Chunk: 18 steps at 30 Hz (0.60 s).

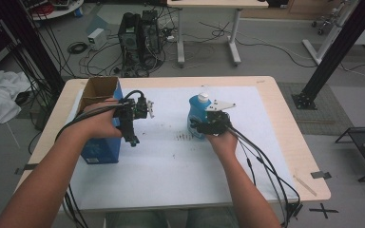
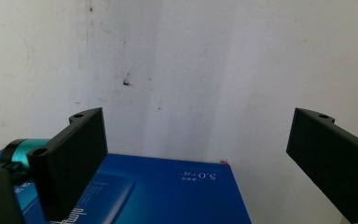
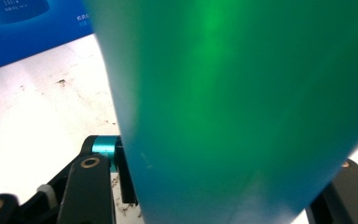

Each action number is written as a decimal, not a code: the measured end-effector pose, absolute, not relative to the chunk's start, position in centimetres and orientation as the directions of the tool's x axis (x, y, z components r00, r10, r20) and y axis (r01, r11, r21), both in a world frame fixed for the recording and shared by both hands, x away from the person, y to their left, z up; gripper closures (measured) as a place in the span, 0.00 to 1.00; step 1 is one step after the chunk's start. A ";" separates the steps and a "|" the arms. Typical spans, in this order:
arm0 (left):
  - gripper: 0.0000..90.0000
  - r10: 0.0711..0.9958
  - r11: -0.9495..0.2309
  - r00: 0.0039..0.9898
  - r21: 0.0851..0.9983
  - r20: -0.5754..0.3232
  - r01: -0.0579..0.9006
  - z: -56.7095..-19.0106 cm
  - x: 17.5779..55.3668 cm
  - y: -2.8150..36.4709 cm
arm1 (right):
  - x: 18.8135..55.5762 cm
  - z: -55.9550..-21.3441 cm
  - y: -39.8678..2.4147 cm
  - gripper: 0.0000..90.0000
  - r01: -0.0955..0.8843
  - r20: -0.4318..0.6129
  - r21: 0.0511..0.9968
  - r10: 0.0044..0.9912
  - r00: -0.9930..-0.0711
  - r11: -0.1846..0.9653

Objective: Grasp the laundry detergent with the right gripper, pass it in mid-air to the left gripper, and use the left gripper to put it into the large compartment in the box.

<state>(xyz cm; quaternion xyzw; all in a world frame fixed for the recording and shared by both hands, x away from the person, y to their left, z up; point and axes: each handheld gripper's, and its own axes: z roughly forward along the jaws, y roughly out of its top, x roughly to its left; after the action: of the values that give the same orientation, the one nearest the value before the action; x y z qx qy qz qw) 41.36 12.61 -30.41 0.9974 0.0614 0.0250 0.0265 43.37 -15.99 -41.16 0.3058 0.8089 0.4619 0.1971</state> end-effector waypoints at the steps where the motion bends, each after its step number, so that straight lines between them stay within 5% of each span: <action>1: 0.05 0.126 -0.991 0.991 0.056 0.049 0.123 -30.4 41.4 12.6 | 43.4 -41.2 -16.0 0.46 0.312 -0.034 0.871 0.678 -0.734 0.381; 18: 0.05 0.121 -0.991 0.991 0.068 0.049 0.118 -30.2 41.2 12.1 | 43.2 -40.8 -16.1 0.51 0.326 -0.007 0.870 0.671 -0.742 0.370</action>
<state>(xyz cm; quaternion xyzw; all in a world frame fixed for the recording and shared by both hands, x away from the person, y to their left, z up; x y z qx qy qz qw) 41.16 12.15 -30.16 0.9973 0.0600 0.0264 0.0324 43.25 -16.15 -40.84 0.3089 0.8071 0.4684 0.1838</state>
